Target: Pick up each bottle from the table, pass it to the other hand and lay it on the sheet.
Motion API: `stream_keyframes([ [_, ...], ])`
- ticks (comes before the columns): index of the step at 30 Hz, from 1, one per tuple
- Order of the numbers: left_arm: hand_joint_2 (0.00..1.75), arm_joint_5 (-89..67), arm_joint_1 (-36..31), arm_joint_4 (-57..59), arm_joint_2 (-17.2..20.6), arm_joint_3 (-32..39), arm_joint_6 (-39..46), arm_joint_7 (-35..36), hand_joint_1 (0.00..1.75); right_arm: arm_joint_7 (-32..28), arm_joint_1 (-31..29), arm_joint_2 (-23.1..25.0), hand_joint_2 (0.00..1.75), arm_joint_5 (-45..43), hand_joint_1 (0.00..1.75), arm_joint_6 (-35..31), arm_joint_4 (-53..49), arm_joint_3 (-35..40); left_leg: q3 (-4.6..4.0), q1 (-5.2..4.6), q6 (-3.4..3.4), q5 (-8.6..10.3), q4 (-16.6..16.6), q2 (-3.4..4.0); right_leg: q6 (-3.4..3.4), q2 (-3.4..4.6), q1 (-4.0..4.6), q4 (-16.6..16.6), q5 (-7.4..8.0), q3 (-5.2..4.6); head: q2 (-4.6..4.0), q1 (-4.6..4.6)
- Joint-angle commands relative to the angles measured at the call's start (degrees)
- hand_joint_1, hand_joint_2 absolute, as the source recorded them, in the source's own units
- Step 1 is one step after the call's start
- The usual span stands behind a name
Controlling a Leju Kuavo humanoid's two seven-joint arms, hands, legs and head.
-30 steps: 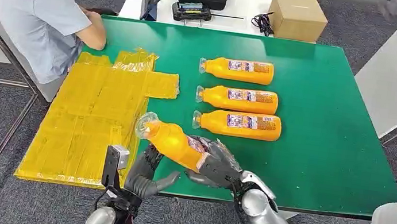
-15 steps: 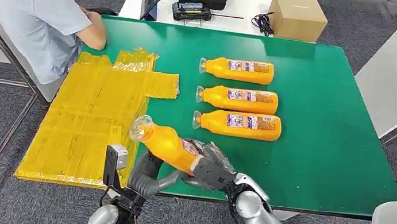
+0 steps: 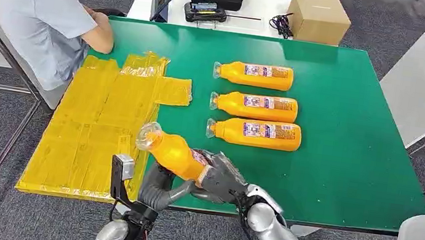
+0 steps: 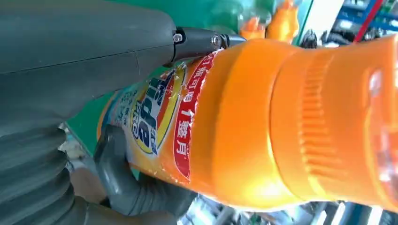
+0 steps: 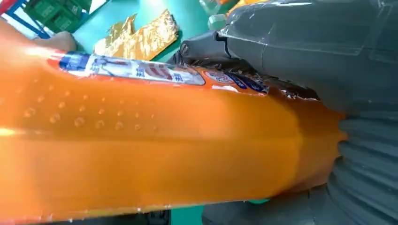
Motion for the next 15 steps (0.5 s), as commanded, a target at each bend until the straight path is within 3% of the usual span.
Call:
stream_keyframes([
  [1, 1.75, -0.5, -2.7, 2.8, 0.6, -2.4, 1.8, -0.4, 0.0, 0.7, -2.8, 0.3, 1.75, 0.0, 1.75, -0.3, 3.3, 2.8, 0.15, 0.04, -0.11, -0.06, 0.0, 0.03, -0.12, 0.0, 0.05, 0.0, -0.06, 0.15, 0.0, -0.02],
  [3, 1.75, -0.2, -2.5, 2.6, 0.6, -2.4, 1.8, -0.5, 0.0, 0.8, -2.8, 0.4, 1.75, -0.5, 1.75, -0.1, 3.8, 2.5, 0.18, 0.05, -0.1, -0.07, 0.0, 0.04, -0.13, 0.0, 0.06, 0.0, -0.07, 0.17, 0.0, -0.02],
  [4, 1.75, -0.2, -2.7, 2.6, 0.6, -2.5, 2.0, -0.7, 0.19, 0.8, -2.9, 0.4, 1.75, -0.5, 1.75, -0.2, 4.1, 2.6, 0.22, 0.09, -0.12, -0.11, 0.0, 0.07, -0.15, 0.02, 0.1, 0.0, -0.08, 0.22, 0.0, 0.0],
  [5, 1.75, -1.0, -3.1, 2.8, 0.4, -2.7, 3.8, -1.4, 1.43, 0.8, -2.9, 0.7, 1.75, -0.5, 1.75, -0.4, 4.3, 2.6, 0.2, 0.07, -0.1, -0.09, 0.0, 0.07, -0.12, 0.03, 0.08, 0.0, -0.06, 0.21, 0.0, -0.02],
  [6, 1.75, -1.1, -3.2, 2.9, 0.4, -2.9, 3.9, -1.6, 1.75, 0.7, -3.0, 0.7, 1.75, -0.5, 1.75, -0.4, 4.3, 2.8, 0.17, 0.05, -0.08, -0.06, 0.0, 0.06, -0.1, 0.02, 0.05, 0.0, -0.04, 0.16, 0.0, -0.02],
  [15, 1.75, -1.3, -3.5, 2.3, 0.4, -3.1, 4.6, -2.4, 1.75, 0.9, -3.0, 0.6, 1.75, -0.4, 1.75, -0.7, 4.5, 3.4, 0.13, 0.05, -0.08, -0.05, 0.0, 0.04, -0.1, 0.0, 0.05, 0.0, -0.04, 0.13, 0.0, 0.0],
])
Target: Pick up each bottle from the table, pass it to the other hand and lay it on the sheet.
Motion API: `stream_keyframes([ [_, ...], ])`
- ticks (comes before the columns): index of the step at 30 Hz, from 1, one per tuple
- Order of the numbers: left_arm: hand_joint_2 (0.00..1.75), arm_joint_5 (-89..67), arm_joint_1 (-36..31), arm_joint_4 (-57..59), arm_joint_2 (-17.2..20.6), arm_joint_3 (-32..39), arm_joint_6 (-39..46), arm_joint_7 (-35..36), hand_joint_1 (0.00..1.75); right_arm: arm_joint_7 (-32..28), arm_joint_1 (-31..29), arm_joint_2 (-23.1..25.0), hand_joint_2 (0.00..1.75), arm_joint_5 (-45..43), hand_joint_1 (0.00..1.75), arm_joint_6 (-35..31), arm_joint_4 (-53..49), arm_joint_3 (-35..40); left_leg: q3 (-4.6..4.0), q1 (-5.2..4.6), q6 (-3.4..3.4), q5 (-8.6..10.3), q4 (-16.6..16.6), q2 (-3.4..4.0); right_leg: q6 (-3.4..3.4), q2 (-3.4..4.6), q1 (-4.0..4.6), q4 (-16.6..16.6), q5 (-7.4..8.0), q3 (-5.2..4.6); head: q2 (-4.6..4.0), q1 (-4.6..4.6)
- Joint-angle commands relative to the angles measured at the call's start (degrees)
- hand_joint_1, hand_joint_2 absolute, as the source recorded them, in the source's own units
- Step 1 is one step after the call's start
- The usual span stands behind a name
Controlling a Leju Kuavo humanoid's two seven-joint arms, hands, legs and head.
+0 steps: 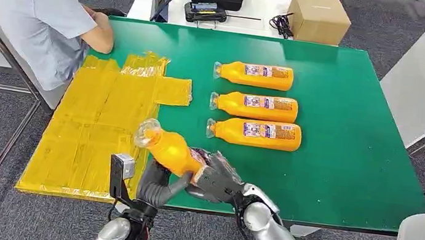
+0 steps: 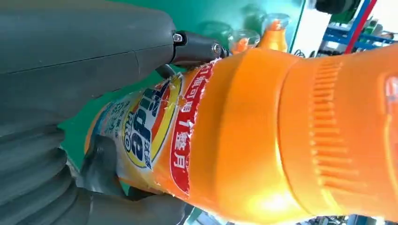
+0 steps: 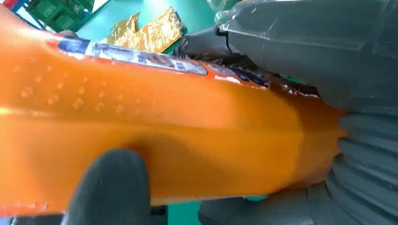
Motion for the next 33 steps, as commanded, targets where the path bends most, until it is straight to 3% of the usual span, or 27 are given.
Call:
stream_keyframes([
  [1, 1.75, 0.0, -2.7, 2.3, 0.3, -2.3, 0.1, -0.3, 1.75, 0.4, -2.7, -0.2, 1.75, 0.0, 1.75, -0.3, 4.0, 2.5, 0.07, 0.02, -0.06, -0.02, 0.0, 0.01, -0.07, -0.01, 0.02, 0.0, -0.02, 0.07, 0.0, 0.02],
  [18, 1.75, 0.2, -2.5, 1.2, 0.6, -2.4, 0.0, -0.9, 1.75, 0.4, -3.2, -0.1, 1.75, -0.2, 1.73, -0.5, 5.0, 2.4, 0.08, 0.03, -0.06, -0.02, 0.0, 0.01, -0.08, -0.01, 0.03, 0.0, -0.02, 0.08, 0.0, 0.02],
  [19, 1.75, 0.2, -2.4, 1.1, 0.6, -2.2, 0.2, -1.0, 1.75, 0.5, -3.1, -0.1, 1.75, -0.2, 1.57, -0.6, 5.0, 2.2, 0.17, 0.04, -0.09, -0.07, 0.0, 0.02, -0.12, -0.02, 0.05, 0.0, -0.07, 0.17, 0.0, 0.02],
  [20, 1.75, 0.3, -2.2, 0.9, 0.6, -2.1, 0.3, -1.1, 1.75, 0.8, -3.0, -0.2, 1.75, 0.3, 1.29, -1.2, 5.1, 2.2, 0.08, 0.03, -0.06, -0.02, 0.0, -0.01, -0.08, -0.03, 0.04, 0.0, -0.03, 0.09, 0.0, 0.02],
  [21, 1.75, -0.1, -1.9, 0.3, 0.7, -1.9, 1.5, -1.1, 1.75, 1.4, -2.7, -0.3, 1.75, 1.5, 0.02, -2.8, 4.9, 2.0, 0.15, 0.05, -0.1, -0.06, 0.0, 0.0, -0.12, -0.03, 0.06, 0.0, -0.06, 0.16, 0.0, 0.02],
  [25, 1.75, -6.5, -0.3, -3.4, 1.2, -1.1, 8.6, -0.7, 1.75, 5.9, -0.1, 0.1, 1.75, 9.1, 0.0, -10.0, 2.7, 0.4, 0.22, 0.07, -0.11, -0.09, 0.0, 0.01, -0.14, -0.03, 0.08, 0.0, -0.08, 0.23, 0.0, 0.0],
  [33, 1.75, -7.3, 1.7, -8.2, 1.2, -0.4, 8.9, -1.0, 1.75, 6.7, 1.4, 0.4, 1.75, 12.5, 0.0, -11.3, 2.0, -2.9, 0.19, 0.06, -0.1, -0.11, 0.0, 0.09, -0.12, 0.05, 0.07, 0.0, -0.07, 0.19, 0.0, 0.02],
])
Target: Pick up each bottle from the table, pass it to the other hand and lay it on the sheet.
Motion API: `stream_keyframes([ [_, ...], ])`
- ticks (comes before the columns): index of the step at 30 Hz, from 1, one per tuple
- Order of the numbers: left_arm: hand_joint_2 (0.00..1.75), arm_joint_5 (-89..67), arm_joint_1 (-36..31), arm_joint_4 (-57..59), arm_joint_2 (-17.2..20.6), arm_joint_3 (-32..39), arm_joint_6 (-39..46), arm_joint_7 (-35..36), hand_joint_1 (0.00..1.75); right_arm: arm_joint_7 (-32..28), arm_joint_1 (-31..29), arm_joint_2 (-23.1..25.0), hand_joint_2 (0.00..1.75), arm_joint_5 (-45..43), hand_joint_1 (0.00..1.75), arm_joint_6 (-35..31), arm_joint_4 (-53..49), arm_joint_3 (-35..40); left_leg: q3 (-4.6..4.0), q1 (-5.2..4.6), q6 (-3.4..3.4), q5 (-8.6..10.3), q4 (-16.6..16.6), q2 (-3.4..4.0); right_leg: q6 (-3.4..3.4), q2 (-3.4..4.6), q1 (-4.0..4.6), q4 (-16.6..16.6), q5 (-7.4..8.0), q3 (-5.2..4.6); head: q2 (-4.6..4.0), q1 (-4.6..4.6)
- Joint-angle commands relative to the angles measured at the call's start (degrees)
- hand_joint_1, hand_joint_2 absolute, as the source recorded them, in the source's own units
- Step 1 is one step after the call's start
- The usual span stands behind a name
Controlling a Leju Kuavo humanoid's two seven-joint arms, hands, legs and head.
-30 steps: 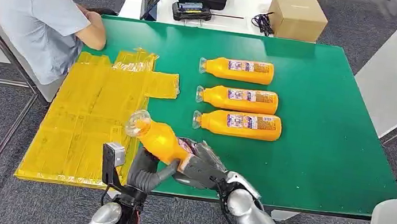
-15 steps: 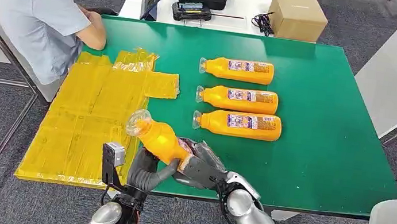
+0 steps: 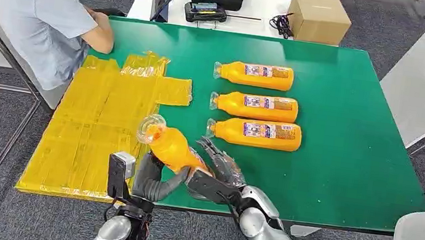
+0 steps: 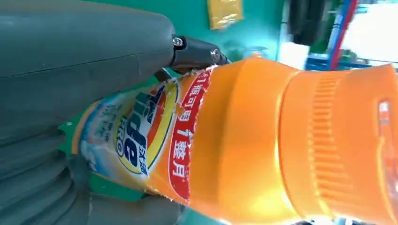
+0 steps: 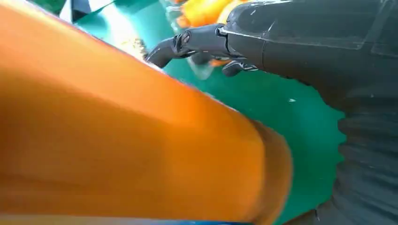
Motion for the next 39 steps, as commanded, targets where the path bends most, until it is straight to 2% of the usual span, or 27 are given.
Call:
stream_keyframes([
  [1, 1.75, -0.2, 1.0, -4.4, 0.9, -0.3, 0.6, 0.0, 1.75, 0.3, 0.4, -0.1, 1.75, 1.8, 0.0, -0.4, 0.8, -3.0, 0.31, 0.09, -0.13, -0.17, 0.0, 0.1, -0.17, 0.04, 0.1, 0.0, -0.13, 0.31, 0.0, 0.0],
  [15, 1.75, -4.6, 1.4, -7.7, 1.8, -0.9, 4.2, -2.1, 1.75, -0.1, 2.9, -0.7, 1.75, 1.0, 0.0, 0.0, -1.4, -5.9, 0.15, 0.02, -0.07, -0.05, 0.0, 0.0, -0.09, -0.03, 0.03, 0.0, -0.06, 0.14, 0.0, 0.0],
  [17, 1.75, -15.7, 1.8, -9.3, 1.7, -1.6, 10.2, -2.1, 1.75, -0.3, 4.0, -1.0, 1.75, 1.1, 0.0, -0.2, -2.6, -6.8, 0.2, 0.04, -0.09, -0.08, 0.0, 0.0, -0.11, -0.03, 0.05, 0.0, -0.08, 0.2, 0.0, 0.0],
  [20, 1.75, -41.8, 0.6, -9.4, 3.3, -1.3, 16.5, 3.4, 1.75, -1.3, 5.0, -0.7, 1.75, 2.3, 0.0, 0.1, -3.1, -8.1, 0.27, 0.08, -0.13, -0.13, 0.0, -0.07, -0.16, -0.11, 0.1, 0.0, -0.14, 0.31, 0.0, 0.0],
  [22, 1.75, -54.2, -0.2, -9.2, 3.9, -0.1, 17.6, 6.6, 1.75, -1.9, 4.5, -0.3, 1.75, 2.5, 0.0, 0.5, -2.2, -8.5, 0.27, 0.07, -0.14, -0.11, 0.0, -0.04, -0.17, -0.08, 0.08, 0.0, -0.13, 0.27, 0.0, 0.0],
  [24, 1.75, -58.5, -1.0, -8.7, 4.3, 0.2, 17.3, 7.4, 1.75, -2.2, 4.3, 0.1, 1.75, 2.3, 0.0, 0.7, -1.9, -8.9, 0.28, 0.07, -0.14, -0.09, 0.0, 0.03, -0.17, -0.01, 0.08, 0.0, -0.08, 0.27, 0.0, 0.0],
  [27, 1.75, -49.1, -0.6, -9.2, 2.3, 2.1, 11.8, 4.5, 1.75, -2.3, 5.5, 0.6, 1.75, 2.2, 0.0, 0.7, -3.3, -9.8, 0.2, 0.06, -0.13, -0.06, 0.0, 0.05, -0.15, 0.0, 0.07, 0.0, -0.06, 0.19, 0.0, 0.02],
  [30, 1.75, -44.7, -0.4, -9.0, 1.5, 2.8, 10.6, 3.4, 1.75, -2.3, 6.1, 0.6, 1.75, 2.2, 0.0, 0.7, -4.1, -9.7, 0.1, 0.03, -0.08, -0.02, 0.0, -0.01, -0.1, -0.04, 0.04, 0.0, -0.04, 0.08, 0.0, 0.0],
  [31, 1.75, -45.8, -0.6, -8.5, 1.7, 2.7, 12.2, 3.0, 1.36, -2.3, 6.0, 0.5, 1.75, 2.3, 0.0, 0.8, -4.1, -9.6, 0.19, 0.07, -0.11, -0.07, 0.0, 0.0, -0.14, -0.04, 0.08, 0.0, -0.07, 0.19, 0.0, 0.0],
  [33, 1.75, -56.4, -2.3, -5.8, 3.1, 1.7, 18.9, 4.7, 1.66, -2.5, 4.5, 0.6, 1.75, 2.4, 0.0, 1.2, -2.5, -8.9, 0.16, 0.03, -0.08, -0.05, 0.0, 0.01, -0.1, -0.03, 0.04, 0.0, -0.06, 0.15, 0.0, 0.02],
  [34, 1.75, -60.9, -3.0, -4.6, 3.6, 1.7, 20.9, 5.9, 1.75, -2.8, 3.7, 0.7, 1.75, 2.2, 0.0, 1.4, -1.6, -8.8, 0.27, 0.07, -0.13, -0.12, 0.0, 0.03, -0.15, -0.02, 0.09, 0.0, -0.11, 0.26, 0.0, 0.02],
  [36, 1.75, -75.3, -5.2, -0.6, 4.9, 1.8, 24.3, 12.2, 1.75, -3.4, 2.4, 0.9, 1.75, 1.9, 0.0, 1.6, -0.1, -8.5, 0.18, 0.03, -0.1, -0.02, 0.0, 0.09, -0.11, 0.05, 0.04, 0.0, -0.01, 0.14, 0.0, 0.02],
  [39, 1.75, -82.5, -7.3, 4.0, 6.0, 1.8, 23.2, 16.4, 1.75, -3.8, 1.8, 0.8, 1.75, 1.6, 0.0, 1.8, 0.7, -8.3, 0.42, 0.11, -0.2, -0.09, 0.0, 0.09, -0.24, 0.03, 0.13, -0.1, -0.07, 0.4, 0.0, 0.0],
])
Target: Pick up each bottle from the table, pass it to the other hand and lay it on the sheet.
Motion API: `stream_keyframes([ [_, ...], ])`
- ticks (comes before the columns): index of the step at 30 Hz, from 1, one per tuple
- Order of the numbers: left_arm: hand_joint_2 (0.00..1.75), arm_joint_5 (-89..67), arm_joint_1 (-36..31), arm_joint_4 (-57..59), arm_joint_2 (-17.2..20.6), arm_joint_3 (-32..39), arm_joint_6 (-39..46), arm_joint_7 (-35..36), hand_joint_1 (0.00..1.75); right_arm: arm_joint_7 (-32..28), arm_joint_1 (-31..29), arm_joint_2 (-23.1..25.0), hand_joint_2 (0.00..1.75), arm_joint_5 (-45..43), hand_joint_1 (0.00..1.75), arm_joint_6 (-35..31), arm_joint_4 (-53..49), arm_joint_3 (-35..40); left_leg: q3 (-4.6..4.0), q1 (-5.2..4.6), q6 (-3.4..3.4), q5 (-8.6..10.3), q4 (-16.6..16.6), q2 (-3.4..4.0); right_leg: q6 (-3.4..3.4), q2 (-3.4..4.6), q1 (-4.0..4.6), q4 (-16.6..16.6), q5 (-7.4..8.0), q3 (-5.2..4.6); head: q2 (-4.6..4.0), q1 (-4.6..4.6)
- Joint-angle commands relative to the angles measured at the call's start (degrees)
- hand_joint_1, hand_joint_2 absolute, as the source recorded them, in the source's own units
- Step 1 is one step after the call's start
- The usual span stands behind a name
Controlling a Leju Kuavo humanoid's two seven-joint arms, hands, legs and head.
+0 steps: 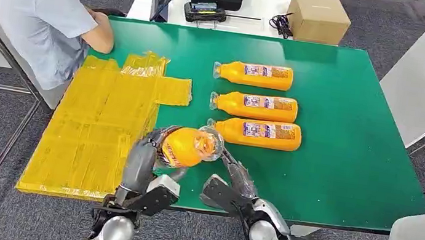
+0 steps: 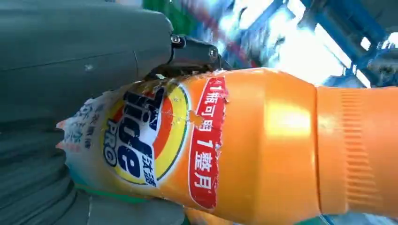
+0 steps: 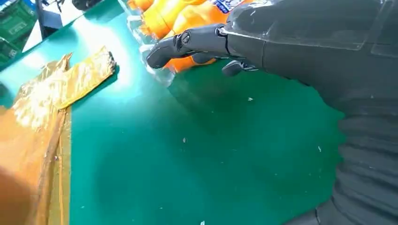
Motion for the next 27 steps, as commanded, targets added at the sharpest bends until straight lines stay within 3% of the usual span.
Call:
stream_keyframes([
  [1, 1.75, -25.2, -8.5, 15.0, 4.8, 0.7, 3.6, 11.2, 1.75, -1.2, -4.4, 0.3, 1.75, -0.9, 0.0, 0.9, 5.0, 0.0, 0.45, 0.11, -0.21, -0.11, 0.0, 0.14, -0.25, 0.07, 0.13, 0.0, -0.08, 0.42, 0.0, -0.02],
  [8, 1.75, -38.2, -13.8, 24.9, 7.5, 0.7, 2.2, 21.2, 1.75, -1.9, -4.3, -0.7, 1.75, -1.9, 0.0, 1.3, 4.5, 0.3, 0.2, 0.02, -0.09, 0.06, -0.1, 0.04, -0.1, 0.01, 0.03, 0.0, -0.01, 0.19, 0.0, -0.02],
  [13, 1.75, -38.2, -15.2, 26.2, 9.2, -2.7, 0.8, 24.4, 1.75, -1.9, -4.0, -0.9, 1.75, -2.1, 0.0, 1.4, 4.3, 0.1, 0.19, 0.05, -0.1, 0.03, 0.0, 0.02, -0.11, -0.01, 0.06, 0.0, -0.02, 0.19, 0.0, 0.0],
  [17, 1.75, -38.2, -20.6, 33.2, 12.1, -9.0, -5.8, 33.5, 1.75, -2.1, -4.7, -0.8, 1.75, -2.5, 0.0, 2.1, 4.9, 0.1, 0.3, 0.11, -0.17, 0.0, 0.0, -0.04, -0.19, -0.09, 0.12, 0.0, -0.07, 0.33, 0.0, 0.0],
  [27, 1.75, -38.2, -25.2, 43.2, 11.4, -5.1, -7.1, 32.6, 1.75, -2.1, -5.6, -0.6, 1.75, -2.6, 0.0, 2.3, 6.0, 0.1, 0.26, 0.11, -0.16, -0.02, 0.0, 0.08, -0.17, 0.04, 0.11, 0.0, -0.05, 0.26, 0.0, -0.02],
])
